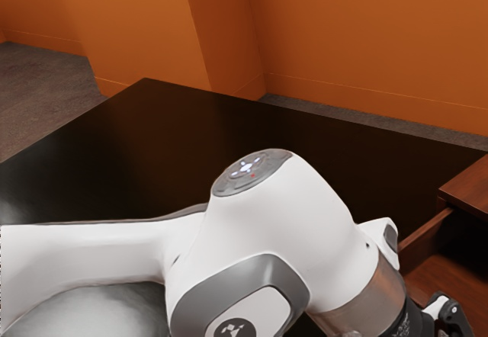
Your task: Pull the drawer handle with one arm to open the drawer
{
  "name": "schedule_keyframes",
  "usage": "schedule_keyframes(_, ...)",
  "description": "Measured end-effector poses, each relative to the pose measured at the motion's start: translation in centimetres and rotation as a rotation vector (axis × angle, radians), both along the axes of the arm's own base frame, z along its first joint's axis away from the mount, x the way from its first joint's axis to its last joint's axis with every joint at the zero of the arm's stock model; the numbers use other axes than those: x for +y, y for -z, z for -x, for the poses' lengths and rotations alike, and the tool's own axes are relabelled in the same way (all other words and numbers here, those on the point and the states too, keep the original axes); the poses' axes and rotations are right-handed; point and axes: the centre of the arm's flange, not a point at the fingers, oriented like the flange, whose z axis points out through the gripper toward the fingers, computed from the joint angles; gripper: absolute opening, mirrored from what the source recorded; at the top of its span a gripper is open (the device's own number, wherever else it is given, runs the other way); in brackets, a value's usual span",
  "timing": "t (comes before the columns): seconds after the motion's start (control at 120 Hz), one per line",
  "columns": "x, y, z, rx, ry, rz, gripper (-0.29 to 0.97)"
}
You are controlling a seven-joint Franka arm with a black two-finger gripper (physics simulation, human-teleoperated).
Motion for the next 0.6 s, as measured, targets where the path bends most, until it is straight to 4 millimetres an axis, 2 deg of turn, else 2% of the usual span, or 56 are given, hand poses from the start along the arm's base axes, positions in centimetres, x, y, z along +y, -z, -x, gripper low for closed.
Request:
schedule_keyframes(0.217, 0.1, -0.1, 0.0, 0.014, -0.012, 0.022, 0.28)
schedule_keyframes(0.6, 1.4, -0.4, 1.5, 0.023, -0.018, 0.052, 0.26)
